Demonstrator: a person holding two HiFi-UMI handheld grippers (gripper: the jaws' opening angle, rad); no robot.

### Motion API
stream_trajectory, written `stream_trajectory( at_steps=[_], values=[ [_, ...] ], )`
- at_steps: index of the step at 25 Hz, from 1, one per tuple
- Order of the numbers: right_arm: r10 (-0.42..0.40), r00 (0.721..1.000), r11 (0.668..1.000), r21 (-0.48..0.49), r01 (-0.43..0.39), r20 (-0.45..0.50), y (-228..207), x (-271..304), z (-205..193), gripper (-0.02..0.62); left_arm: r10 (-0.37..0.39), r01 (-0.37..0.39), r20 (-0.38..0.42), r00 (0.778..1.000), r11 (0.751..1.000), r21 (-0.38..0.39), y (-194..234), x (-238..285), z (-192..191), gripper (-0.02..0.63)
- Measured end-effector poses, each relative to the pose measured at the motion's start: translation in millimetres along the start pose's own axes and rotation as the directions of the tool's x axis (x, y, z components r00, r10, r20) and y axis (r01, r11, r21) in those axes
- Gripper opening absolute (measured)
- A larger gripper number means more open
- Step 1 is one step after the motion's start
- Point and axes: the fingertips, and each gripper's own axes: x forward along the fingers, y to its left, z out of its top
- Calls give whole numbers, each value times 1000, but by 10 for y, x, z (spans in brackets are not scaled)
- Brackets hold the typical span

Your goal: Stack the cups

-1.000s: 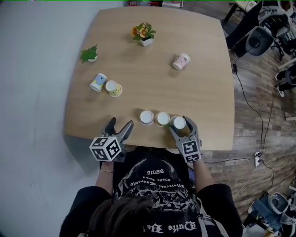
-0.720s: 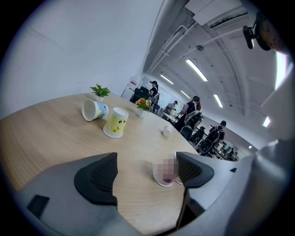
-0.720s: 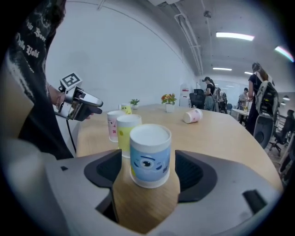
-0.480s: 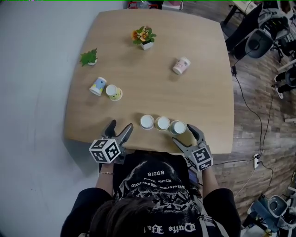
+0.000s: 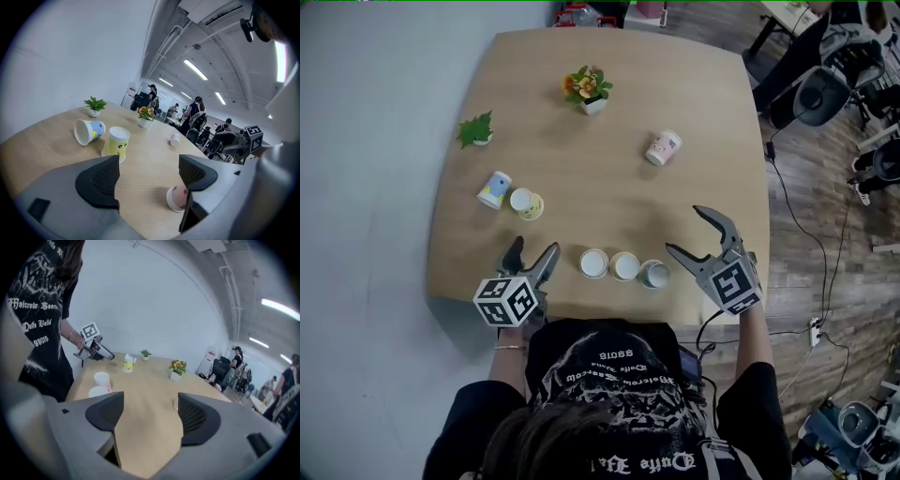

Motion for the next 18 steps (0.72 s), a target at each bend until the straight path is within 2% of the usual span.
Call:
stream_trajectory(
  at_steps=[3,5,8,11,16,18],
  values=[
    [38,995,979,-197,-55,-94,-303,236,79,376,29,-29,6,1000,999,15,48,70,99,407],
    [40,982,929,-356,-105,-186,-478,413,67,376,57,-57,4,998,998,10,98,88,124,407],
    [15,945,795,-569,-210,-328,-776,696,4,376,86,-86,4,996,996,3,153,142,144,407],
    [10,906,653,-684,-326,-423,-966,985,-50,376,116,-115,6,993,993,-7,207,156,160,407],
    [44,819,451,-720,-528,-573,-1011,1376,-383,376,171,-170,16,985,985,-32,318,116,190,407],
    [47,788,384,-717,-581,-614,-1024,1531,-532,376,205,-204,18,979,978,-54,369,50,170,407]
  ],
)
